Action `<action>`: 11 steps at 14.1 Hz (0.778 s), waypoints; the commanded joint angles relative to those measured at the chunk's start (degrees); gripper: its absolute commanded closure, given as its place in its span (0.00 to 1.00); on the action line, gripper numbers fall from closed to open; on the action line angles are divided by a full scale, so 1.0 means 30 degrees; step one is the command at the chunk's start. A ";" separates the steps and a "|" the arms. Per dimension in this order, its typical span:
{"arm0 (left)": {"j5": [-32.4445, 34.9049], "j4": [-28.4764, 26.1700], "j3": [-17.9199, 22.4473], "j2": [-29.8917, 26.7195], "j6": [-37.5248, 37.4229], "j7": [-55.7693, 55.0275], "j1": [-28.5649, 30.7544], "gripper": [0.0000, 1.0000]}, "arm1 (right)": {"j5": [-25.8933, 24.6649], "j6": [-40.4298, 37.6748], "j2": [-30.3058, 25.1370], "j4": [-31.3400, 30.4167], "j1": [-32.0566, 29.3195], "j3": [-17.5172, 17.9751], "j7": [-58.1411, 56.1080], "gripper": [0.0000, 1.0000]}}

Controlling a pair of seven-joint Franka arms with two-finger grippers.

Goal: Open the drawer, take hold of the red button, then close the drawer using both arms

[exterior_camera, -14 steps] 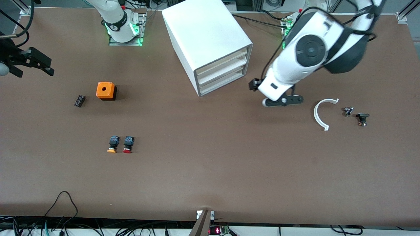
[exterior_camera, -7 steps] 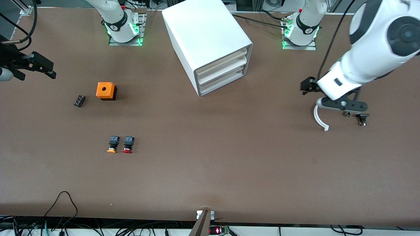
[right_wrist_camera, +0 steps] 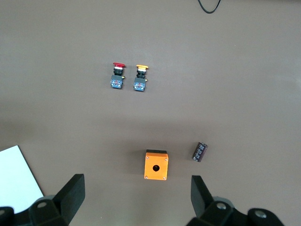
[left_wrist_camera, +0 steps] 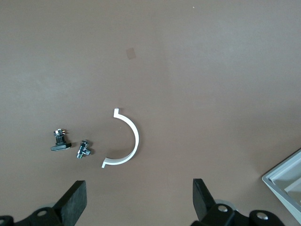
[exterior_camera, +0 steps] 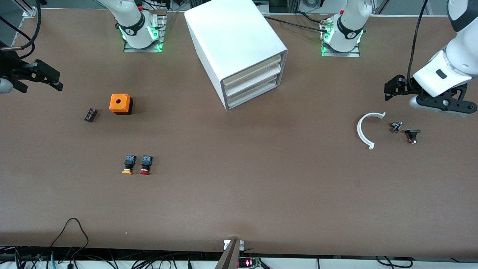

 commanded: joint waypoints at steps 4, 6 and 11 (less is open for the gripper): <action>-0.0304 -0.1441 0.0148 -0.1245 0.0711 -0.1174 -0.0074 0.00 | -0.0256 -0.0386 0.0271 0.0656 0.0067 0.0083 0.0265 0.00; -0.0304 -0.1383 0.0148 -0.1216 0.0506 -0.1359 -0.0015 0.00 | -0.0256 -0.0386 0.0271 0.0656 0.0067 0.0083 0.0265 0.00; -0.0304 -0.0562 0.0148 -0.0688 -0.0842 -0.1504 -0.0073 0.00 | -0.0256 -0.0356 0.0271 0.0656 0.0067 0.0113 0.0265 0.00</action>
